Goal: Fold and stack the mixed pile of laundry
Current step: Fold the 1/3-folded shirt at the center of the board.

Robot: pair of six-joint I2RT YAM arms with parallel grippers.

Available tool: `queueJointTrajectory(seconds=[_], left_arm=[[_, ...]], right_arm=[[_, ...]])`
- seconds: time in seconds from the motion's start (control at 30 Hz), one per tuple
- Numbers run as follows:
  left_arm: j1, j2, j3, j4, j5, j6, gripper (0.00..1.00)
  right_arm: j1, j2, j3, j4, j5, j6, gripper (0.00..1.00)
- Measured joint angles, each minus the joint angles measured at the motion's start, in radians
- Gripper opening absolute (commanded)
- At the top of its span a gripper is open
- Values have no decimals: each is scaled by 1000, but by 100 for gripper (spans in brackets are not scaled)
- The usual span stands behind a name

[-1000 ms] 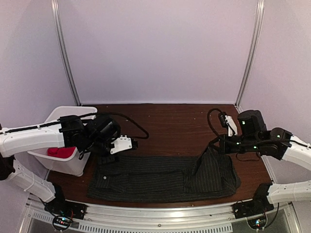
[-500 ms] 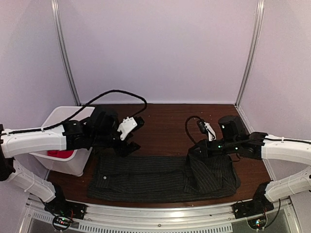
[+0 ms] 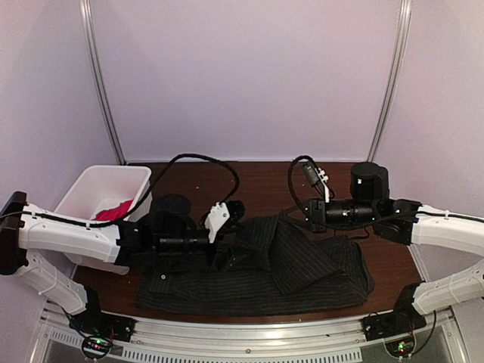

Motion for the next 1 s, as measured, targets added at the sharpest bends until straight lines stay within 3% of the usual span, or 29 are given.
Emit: queueJointTrajectory(seconds=[0.23,0.53,0.77,1.0], left_arm=[[-154,143,-19,224,-184,-22,79],[-371,277,39,328,-656,10,81],[-395,361,116,335,-875,-44,79],[-394,395,130,383,-961,-49,77]], right_arm=[[2,-21,0,0,5,-4,0],[2,-24,0,-22,77,-2,0],[3,-20,0,-19,88,5,0],[3,-21,-1,-19,91,6,0]])
